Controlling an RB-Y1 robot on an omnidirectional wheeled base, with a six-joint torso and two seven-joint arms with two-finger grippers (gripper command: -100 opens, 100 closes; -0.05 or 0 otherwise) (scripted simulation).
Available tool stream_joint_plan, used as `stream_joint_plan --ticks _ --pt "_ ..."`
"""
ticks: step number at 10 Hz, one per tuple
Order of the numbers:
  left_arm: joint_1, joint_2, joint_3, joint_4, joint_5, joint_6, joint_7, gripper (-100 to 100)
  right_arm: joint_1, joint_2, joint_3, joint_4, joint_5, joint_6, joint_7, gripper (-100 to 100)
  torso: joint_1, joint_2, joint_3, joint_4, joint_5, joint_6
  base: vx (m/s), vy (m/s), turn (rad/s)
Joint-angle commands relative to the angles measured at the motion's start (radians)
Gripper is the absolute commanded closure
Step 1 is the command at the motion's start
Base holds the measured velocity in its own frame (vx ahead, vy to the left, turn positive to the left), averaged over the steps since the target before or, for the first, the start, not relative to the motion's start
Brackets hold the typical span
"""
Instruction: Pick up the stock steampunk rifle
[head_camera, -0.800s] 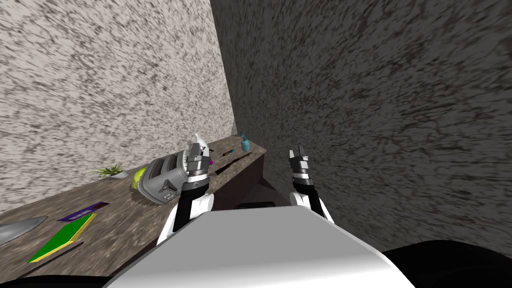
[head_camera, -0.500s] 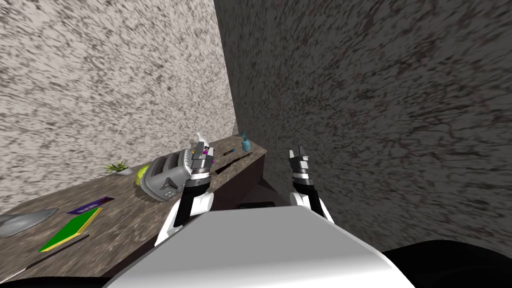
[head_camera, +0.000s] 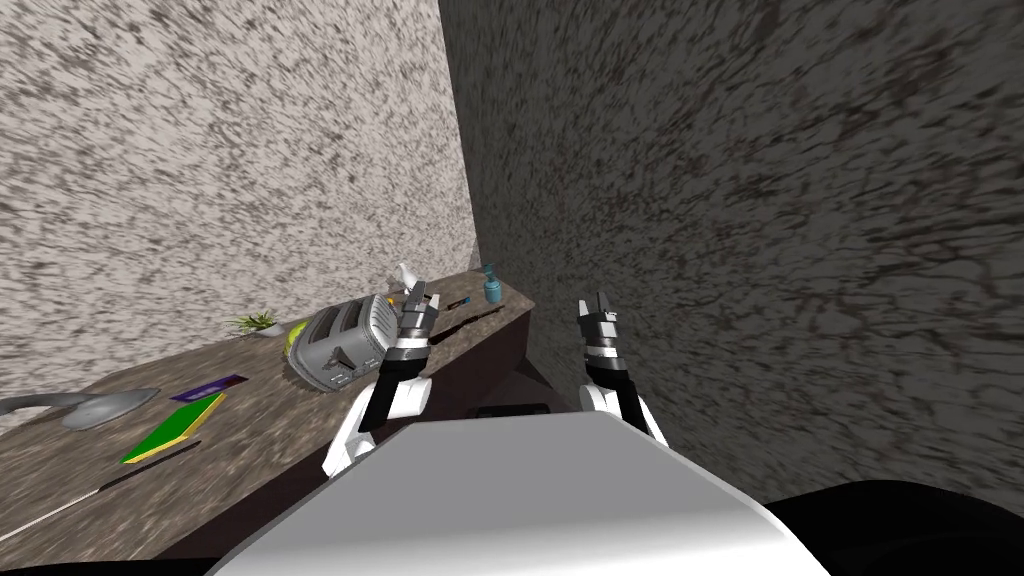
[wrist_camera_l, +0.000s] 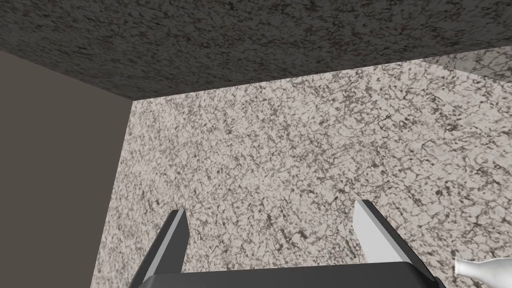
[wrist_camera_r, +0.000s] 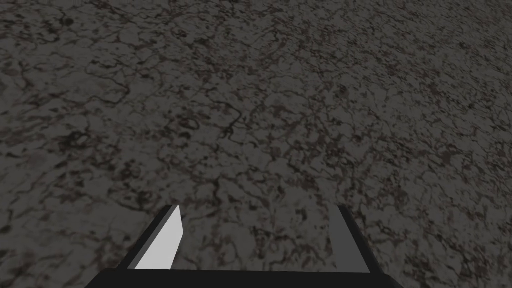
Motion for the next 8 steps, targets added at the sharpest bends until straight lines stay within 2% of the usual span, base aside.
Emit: stream_joint_plan --ticks 1,4,5,7,8 --pt "-0.010 0.004 -0.010 -0.001 -0.006 0.029 0.009 -100 0.000 0.000 0.000 0.000 0.000 0.000 0.000 0 0.000 0.000 0.000 0.000 0.000 0.000 0.017 -0.081 0.035" --pt "-0.071 0.024 -0.041 0.021 -0.027 0.120 0.055 -100 0.000 0.000 0.000 0.000 0.000 0.000 0.000 0 0.002 0.000 0.000 0.000 0.001 0.000 0.029 -0.083 0.147" --pt "-0.071 0.024 -0.041 0.021 -0.027 0.133 0.055 -100 0.000 0.000 0.000 0.000 0.000 0.000 0.000 0 0.001 -0.001 0.000 0.000 0.000 0.000 0.030 -0.084 0.057" --pt "-0.114 0.032 -0.064 0.039 -0.042 0.197 0.087 -100 0.000 0.000 0.000 0.000 0.000 0.000 0.000 0 0.003 0.001 0.000 0.000 0.001 0.000 0.012 -0.079 0.140" --pt "-0.114 0.032 -0.064 0.039 -0.042 0.211 0.087 -100 0.000 0.000 0.000 0.000 0.000 0.000 0.000 0 0.002 0.000 0.000 0.000 0.000 0.000 0.018 -0.079 0.078"
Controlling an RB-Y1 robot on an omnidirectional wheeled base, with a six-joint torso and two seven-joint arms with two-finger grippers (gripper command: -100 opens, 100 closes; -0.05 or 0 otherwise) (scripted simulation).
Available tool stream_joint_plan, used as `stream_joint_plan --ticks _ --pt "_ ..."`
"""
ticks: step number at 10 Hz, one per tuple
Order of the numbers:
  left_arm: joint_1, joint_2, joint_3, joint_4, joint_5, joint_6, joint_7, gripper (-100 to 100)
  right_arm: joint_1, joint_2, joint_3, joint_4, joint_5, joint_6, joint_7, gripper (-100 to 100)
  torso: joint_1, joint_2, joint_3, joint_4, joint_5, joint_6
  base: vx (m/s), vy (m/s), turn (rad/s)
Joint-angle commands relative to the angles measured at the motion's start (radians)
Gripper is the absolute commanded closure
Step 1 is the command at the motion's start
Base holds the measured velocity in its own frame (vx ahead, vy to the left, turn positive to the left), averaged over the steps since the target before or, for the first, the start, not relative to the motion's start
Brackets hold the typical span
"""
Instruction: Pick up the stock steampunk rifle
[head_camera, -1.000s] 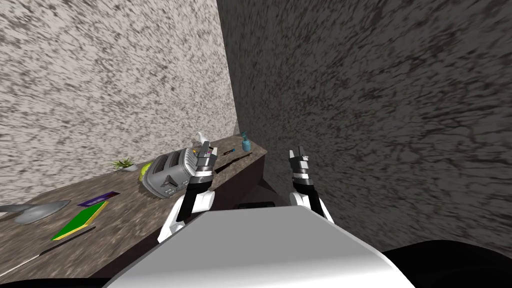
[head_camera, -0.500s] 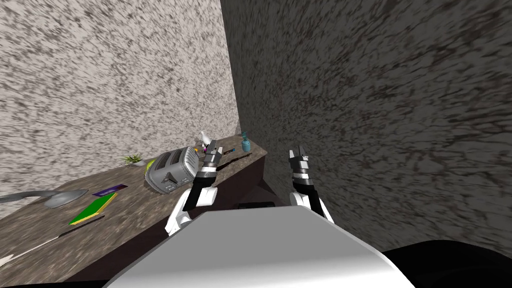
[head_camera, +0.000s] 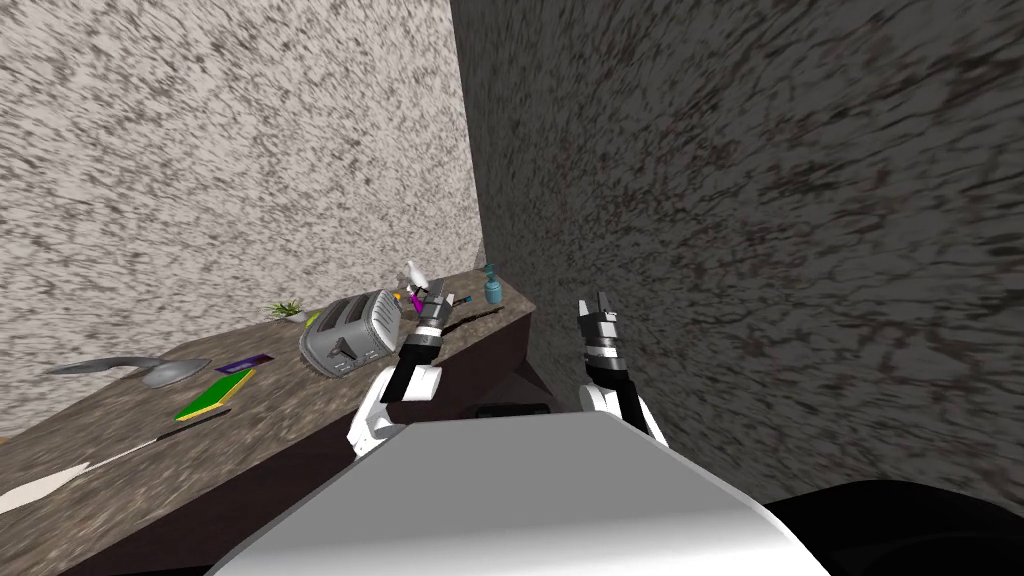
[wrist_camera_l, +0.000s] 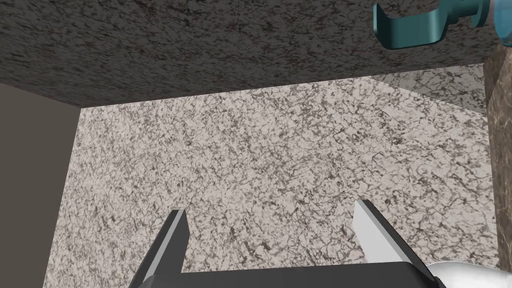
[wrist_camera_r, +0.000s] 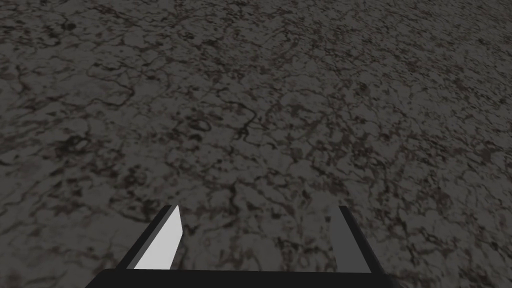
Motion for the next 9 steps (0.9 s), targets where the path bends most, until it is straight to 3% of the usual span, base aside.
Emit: stream_joint_plan --ticks 1,2,9 --pt "-0.022 0.006 -0.013 0.009 -0.008 0.050 0.020 -100 0.000 0.000 0.000 0.000 0.000 0.000 0.000 0 0.000 0.000 0.000 0.000 0.000 0.000 0.025 -0.083 0.144" --pt "-0.022 0.006 -0.013 0.009 -0.008 0.054 0.020 -100 0.000 0.000 0.000 0.000 0.000 0.000 0.000 0 0.000 0.000 0.000 0.000 0.000 0.000 0.022 -0.065 0.064" --pt "-0.109 0.013 -0.071 0.059 -0.047 0.222 0.081 -100 0.000 0.000 0.000 0.000 0.000 0.000 0.000 0 0.002 -0.001 0.000 0.000 0.000 0.000 0.022 -0.053 0.120"
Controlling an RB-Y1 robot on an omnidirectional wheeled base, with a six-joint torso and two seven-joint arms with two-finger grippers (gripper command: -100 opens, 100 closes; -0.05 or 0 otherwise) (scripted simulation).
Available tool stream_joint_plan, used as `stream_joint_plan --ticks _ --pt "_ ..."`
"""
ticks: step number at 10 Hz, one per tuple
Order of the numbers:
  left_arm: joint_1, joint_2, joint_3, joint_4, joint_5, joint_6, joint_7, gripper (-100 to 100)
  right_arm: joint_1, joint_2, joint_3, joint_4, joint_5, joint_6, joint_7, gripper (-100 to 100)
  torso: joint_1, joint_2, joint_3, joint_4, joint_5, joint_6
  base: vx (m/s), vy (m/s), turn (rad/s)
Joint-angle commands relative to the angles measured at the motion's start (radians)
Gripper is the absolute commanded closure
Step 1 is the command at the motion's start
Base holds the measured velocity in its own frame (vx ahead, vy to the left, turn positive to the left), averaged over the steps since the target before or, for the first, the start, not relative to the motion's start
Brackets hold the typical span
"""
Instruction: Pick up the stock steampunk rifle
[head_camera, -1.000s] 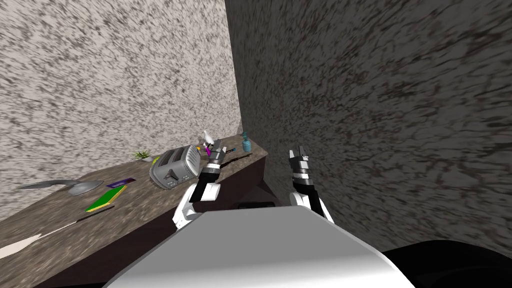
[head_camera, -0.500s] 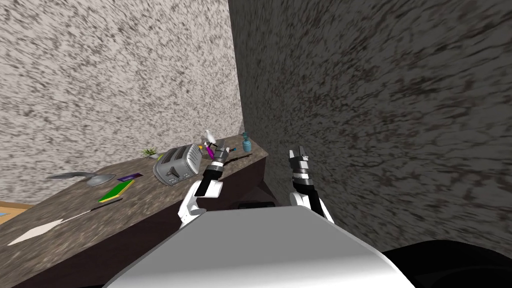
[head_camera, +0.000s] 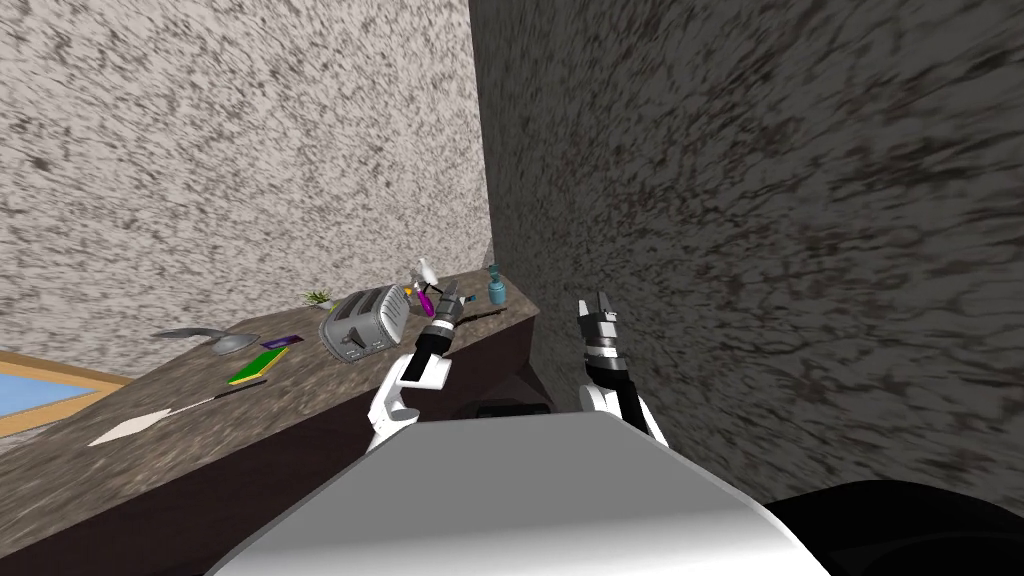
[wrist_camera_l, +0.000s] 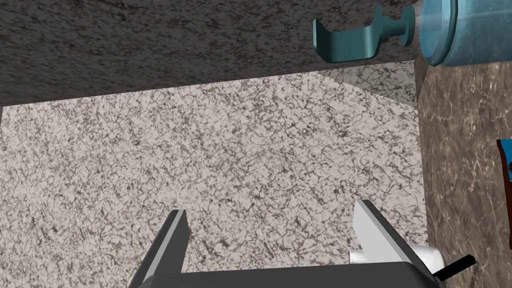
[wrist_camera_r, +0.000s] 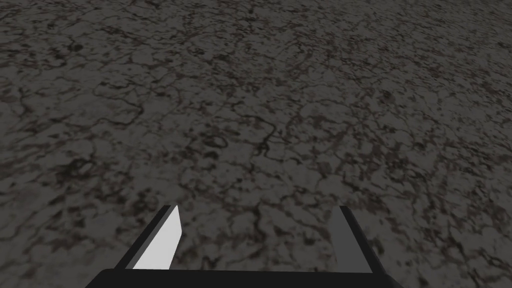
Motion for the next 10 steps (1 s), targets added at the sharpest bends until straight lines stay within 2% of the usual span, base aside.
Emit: stream_joint_plan --ticks 1,4,5,6,7,8,9,10 --pt "-0.013 0.002 -0.007 0.005 -0.004 0.040 0.009 -100 0.000 0.000 0.000 0.000 0.000 0.000 0.000 0 0.000 0.000 0.000 0.000 0.000 0.000 0.027 -0.051 0.082" --pt "-0.055 0.005 -0.039 0.034 -0.026 0.121 0.036 -100 0.000 0.000 0.000 0.000 0.000 0.000 0.000 0 0.000 -0.001 0.000 0.000 0.000 0.000 0.032 -0.052 0.139" --pt "-0.055 0.005 -0.039 0.034 -0.026 0.140 0.036 -100 0.000 0.000 0.000 0.000 0.000 0.000 0.000 0 0.001 -0.001 -0.001 0.000 0.000 0.000 0.034 -0.046 0.083" --pt "-0.075 0.007 -0.056 0.049 -0.037 0.174 0.048 -100 0.000 0.000 0.000 0.000 0.000 0.000 0.000 0 0.001 -0.001 -0.001 0.000 0.000 0.001 0.035 -0.044 0.204" --pt "-0.075 0.007 -0.056 0.049 -0.037 0.192 0.048 -100 0.000 0.000 0.000 0.000 0.000 0.000 0.000 0 0.001 -0.001 -0.001 0.000 0.000 0.000 0.025 -0.042 0.091" --pt "-0.095 0.008 -0.073 0.065 -0.049 0.231 0.059 -100 0.000 0.000 0.000 0.000 0.000 0.000 0.000 0 0.001 -0.001 0.000 0.000 0.000 0.001 0.033 -0.036 0.170" --pt "-0.095 0.008 -0.073 0.065 -0.049 0.243 0.059 -100 0.000 0.000 0.000 0.000 0.000 0.000 0.000 0 0.001 -0.001 -0.001 0.000 0.000 0.000 0.031 -0.036 0.095" --pt "-0.115 0.009 -0.090 0.081 -0.060 0.280 0.069 -100 0.000 0.000 0.000 0.000 0.000 0.000 0.000 0 0.002 -0.001 -0.001 0.000 0.000 0.000 0.042 -0.039 0.200"
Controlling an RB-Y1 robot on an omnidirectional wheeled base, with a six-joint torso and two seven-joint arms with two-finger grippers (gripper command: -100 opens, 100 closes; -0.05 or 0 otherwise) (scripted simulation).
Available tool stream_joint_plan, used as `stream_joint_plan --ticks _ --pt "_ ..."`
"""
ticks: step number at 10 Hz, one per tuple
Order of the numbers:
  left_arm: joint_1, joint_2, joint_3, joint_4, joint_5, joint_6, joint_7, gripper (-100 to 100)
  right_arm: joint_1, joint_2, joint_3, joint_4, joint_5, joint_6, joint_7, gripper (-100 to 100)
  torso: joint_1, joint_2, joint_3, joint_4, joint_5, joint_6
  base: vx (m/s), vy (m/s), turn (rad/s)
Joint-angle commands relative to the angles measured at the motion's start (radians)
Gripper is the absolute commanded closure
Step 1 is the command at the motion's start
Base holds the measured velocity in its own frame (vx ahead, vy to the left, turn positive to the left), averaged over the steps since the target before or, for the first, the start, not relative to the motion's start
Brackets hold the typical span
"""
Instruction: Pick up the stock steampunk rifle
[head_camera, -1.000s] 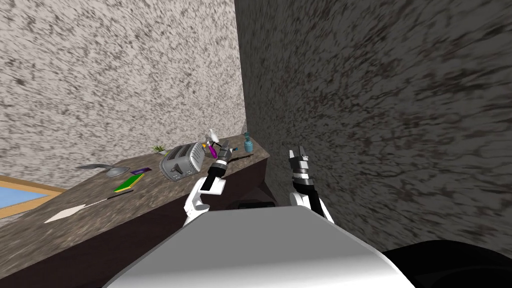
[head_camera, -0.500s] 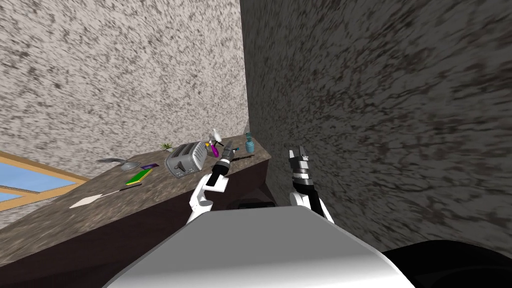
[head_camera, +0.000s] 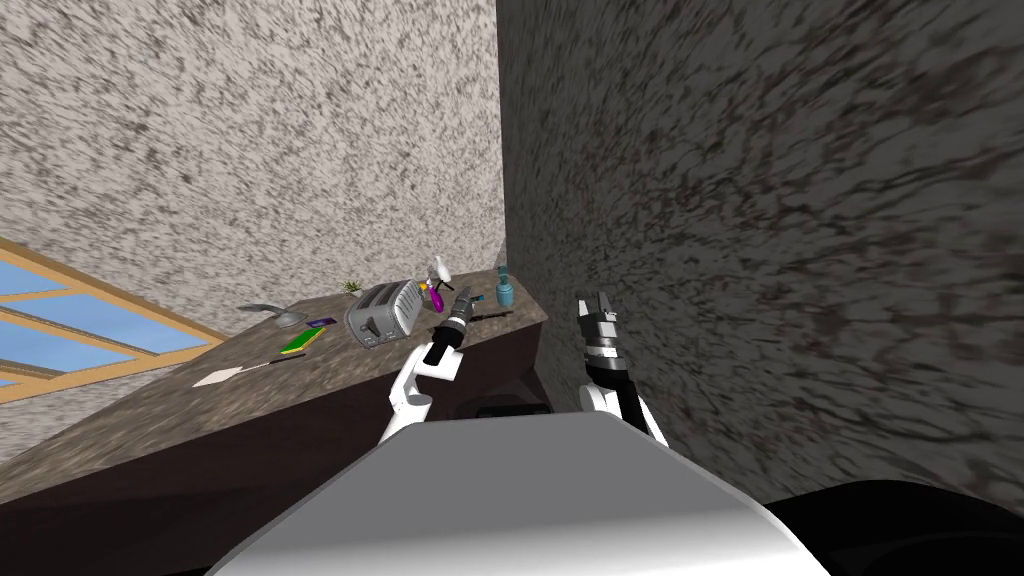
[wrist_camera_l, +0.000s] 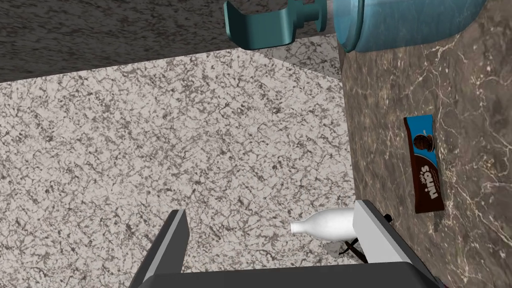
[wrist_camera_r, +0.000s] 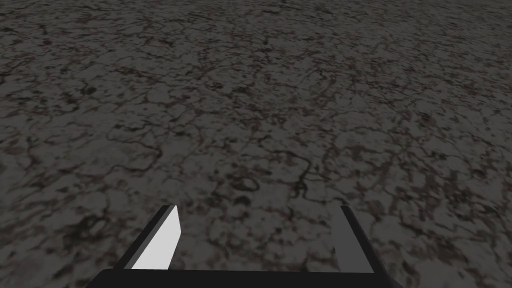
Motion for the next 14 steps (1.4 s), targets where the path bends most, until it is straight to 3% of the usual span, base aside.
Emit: stream_joint_plan --ticks 1,14 --pt "-0.014 0.003 -0.007 0.010 -0.003 0.040 0.007 -100 0.000 0.000 0.000 0.000 0.000 0.000 0.000 0 0.000 0.000 0.000 0.000 0.000 0.000 0.041 -0.044 0.084" --pt "-0.119 -0.011 -0.123 0.128 -0.082 0.376 0.053 -100 0.000 0.000 0.000 0.000 0.000 0.000 0.000 0 0.001 0.000 0.000 0.000 0.000 0.001 0.041 -0.028 0.135"
